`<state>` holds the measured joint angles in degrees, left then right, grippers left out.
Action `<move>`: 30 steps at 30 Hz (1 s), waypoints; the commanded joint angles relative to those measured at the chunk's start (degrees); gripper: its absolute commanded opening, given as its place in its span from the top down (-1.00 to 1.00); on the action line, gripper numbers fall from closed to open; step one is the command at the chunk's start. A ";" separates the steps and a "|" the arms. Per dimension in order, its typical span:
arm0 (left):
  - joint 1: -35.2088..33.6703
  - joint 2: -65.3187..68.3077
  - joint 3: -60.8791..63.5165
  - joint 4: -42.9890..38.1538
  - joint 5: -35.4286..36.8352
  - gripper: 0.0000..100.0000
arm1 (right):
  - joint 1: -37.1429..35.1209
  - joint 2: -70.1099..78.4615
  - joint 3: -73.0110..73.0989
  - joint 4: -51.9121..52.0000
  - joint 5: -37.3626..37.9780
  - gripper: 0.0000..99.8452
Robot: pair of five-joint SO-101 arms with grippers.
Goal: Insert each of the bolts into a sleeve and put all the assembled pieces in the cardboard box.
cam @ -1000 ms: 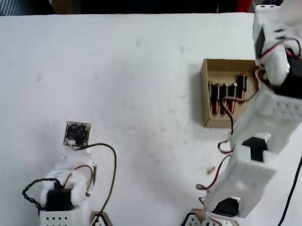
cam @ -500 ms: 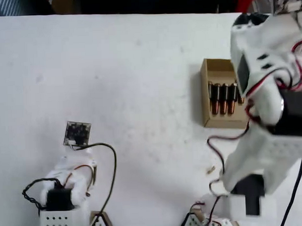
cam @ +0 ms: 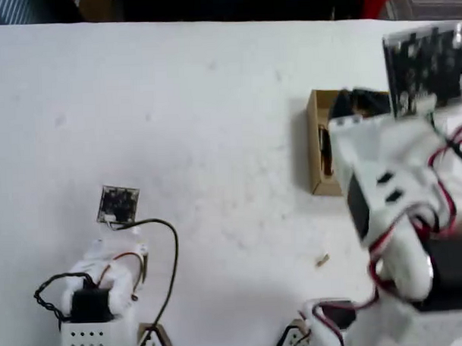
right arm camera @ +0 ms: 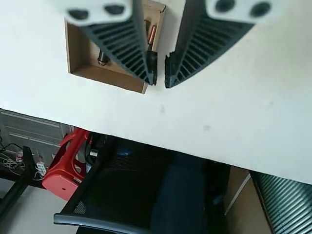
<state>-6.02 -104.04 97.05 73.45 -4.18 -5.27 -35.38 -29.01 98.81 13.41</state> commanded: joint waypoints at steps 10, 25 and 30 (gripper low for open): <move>-0.40 -0.48 -0.09 -1.14 0.44 0.95 | -1.19 -17.19 22.68 0.40 0.70 0.97; -0.40 -0.48 -0.09 -1.14 0.44 0.95 | -1.19 -40.13 60.31 -17.01 0.79 0.97; -0.40 -0.48 -0.09 -1.14 0.44 0.95 | -1.19 -45.41 68.84 -21.41 0.79 0.97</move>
<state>-6.02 -104.04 97.05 73.45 -4.18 -5.98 -78.37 37.01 80.09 13.41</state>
